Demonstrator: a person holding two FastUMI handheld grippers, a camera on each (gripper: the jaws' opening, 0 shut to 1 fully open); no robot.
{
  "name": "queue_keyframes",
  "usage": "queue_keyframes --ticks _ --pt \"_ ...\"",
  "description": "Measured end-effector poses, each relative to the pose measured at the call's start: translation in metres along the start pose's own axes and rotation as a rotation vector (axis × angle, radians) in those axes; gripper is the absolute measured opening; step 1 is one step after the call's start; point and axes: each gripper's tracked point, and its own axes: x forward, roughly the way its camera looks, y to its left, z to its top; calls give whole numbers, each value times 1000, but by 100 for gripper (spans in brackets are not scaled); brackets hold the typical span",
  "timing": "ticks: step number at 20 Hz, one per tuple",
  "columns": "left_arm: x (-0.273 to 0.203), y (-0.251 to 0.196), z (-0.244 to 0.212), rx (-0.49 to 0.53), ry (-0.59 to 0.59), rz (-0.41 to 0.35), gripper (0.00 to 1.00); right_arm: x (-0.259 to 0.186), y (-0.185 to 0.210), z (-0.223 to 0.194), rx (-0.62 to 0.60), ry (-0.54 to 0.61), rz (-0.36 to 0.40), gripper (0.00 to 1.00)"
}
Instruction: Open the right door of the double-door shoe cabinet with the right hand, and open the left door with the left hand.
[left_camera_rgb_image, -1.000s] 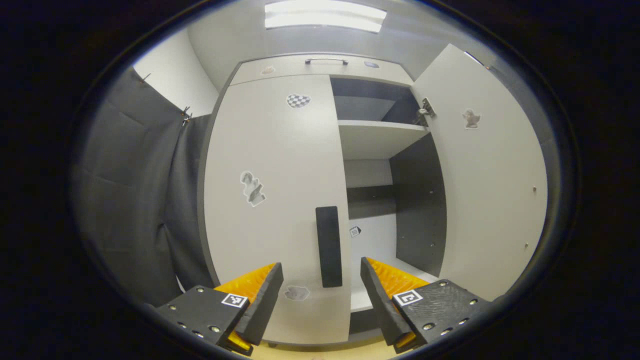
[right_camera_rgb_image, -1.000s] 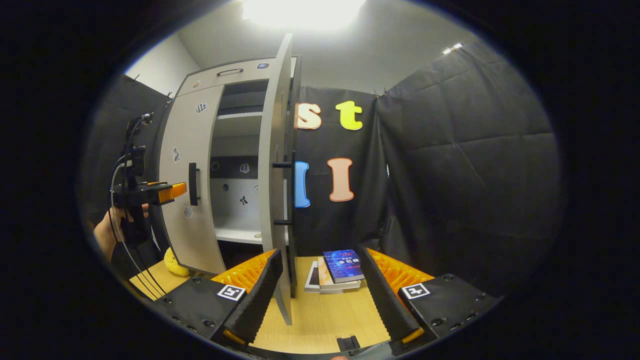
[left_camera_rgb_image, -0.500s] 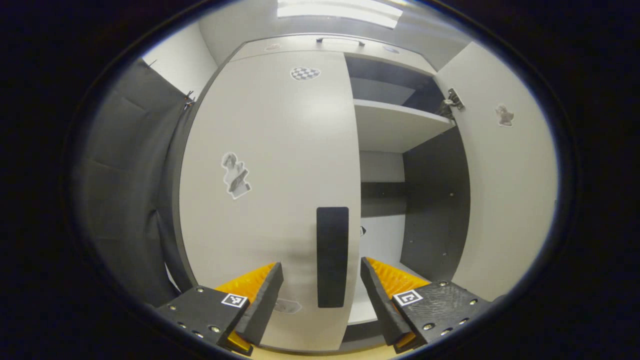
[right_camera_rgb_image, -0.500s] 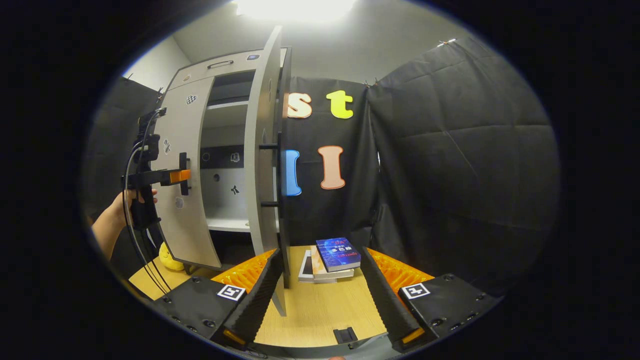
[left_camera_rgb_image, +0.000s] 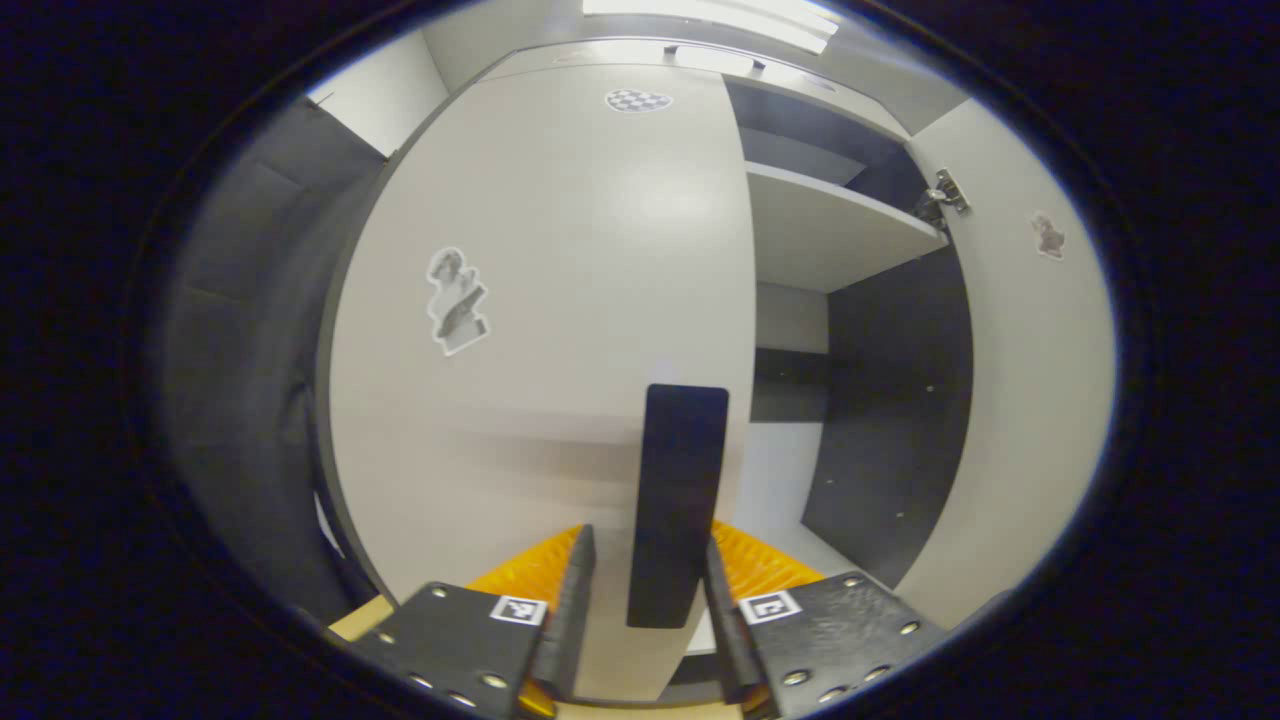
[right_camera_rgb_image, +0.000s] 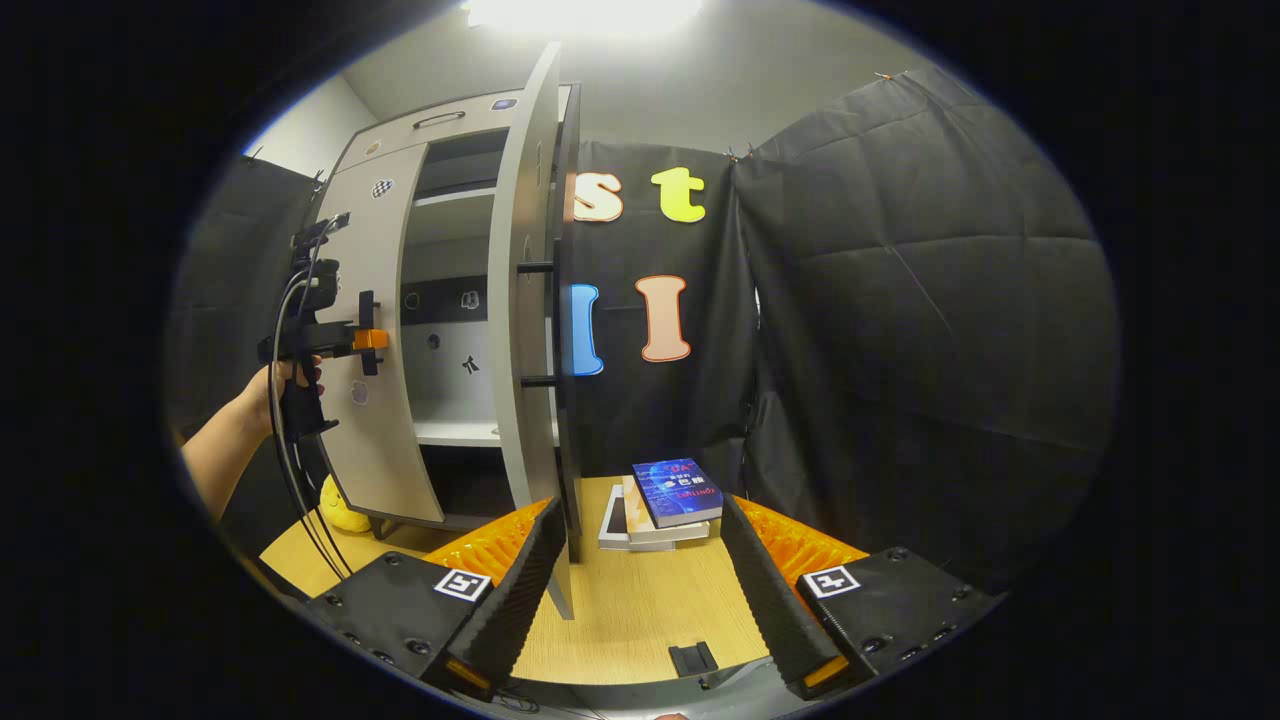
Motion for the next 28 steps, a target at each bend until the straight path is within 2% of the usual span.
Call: queue_keyframes --ticks 1,2,3,4,5,6,8,10,11,12,13,14,15,16,19,20,21,24,27,28 --pt "-2 -2 -1 19 0 4 53 -1 0 0 2 0 2 97" --pt "0 -3 0 61 0 11 44 -2 1 1 5 -1 7 92" --pt "0 -4 -1 97 4 15 35 -2 2 0 7 -4 12 97" --pt "-2 -3 -1 110 6 13 26 -2 3 2 7 -8 15 98" --pt "0 -3 -2 104 7 9 20 -2 4 2 6 -10 17 98" --pt "-1 -3 -1 95 9 5 22 -2 5 4 7 -12 20 97" --pt "-8 -3 -2 89 17 -7 14 -2 6 4 10 -15 31 97" --pt "-8 -3 -1 87 21 -21 13 -3 9 6 9 -19 41 97" --pt "-8 -2 -1 84 22 -29 14 -4 10 6 6 -22 46 92" --pt "-8 -2 0 85 23 -36 14 -3 12 7 4 -25 55 97" --pt "-7 -2 2 88 20 -41 14 -3 15 7 3 -28 61 92" --pt "-7 -2 4 95 17 -44 14 -2 18 9 1 -32 69 92" --pt "-9 -2 4 96 16 -47 16 -3 22 10 0 -36 78 97" --pt "-10 -1 3 93 19 -52 12 -2 27 11 1 -39 90 92" --pt "-10 -1 5 85 24 -66 14 -5 40 11 -11 -48 116 92" --pt "-9 0 6 86 24 -71 12 -4 43 12 -17 -51 121 97" --pt "-10 0 6 84 24 -75 12 -5 47 12 -22 -53 127 92" --pt "-9 1 8 78 24 -86 16 -2 58 16 -27 -62 145 92" --pt "-10 2 9 73 26 -96 14 0 71 21 -34 -69 158 92" --pt "-10 2 9 71 27 -100 16 0 74 20 -37 -69 162 92"
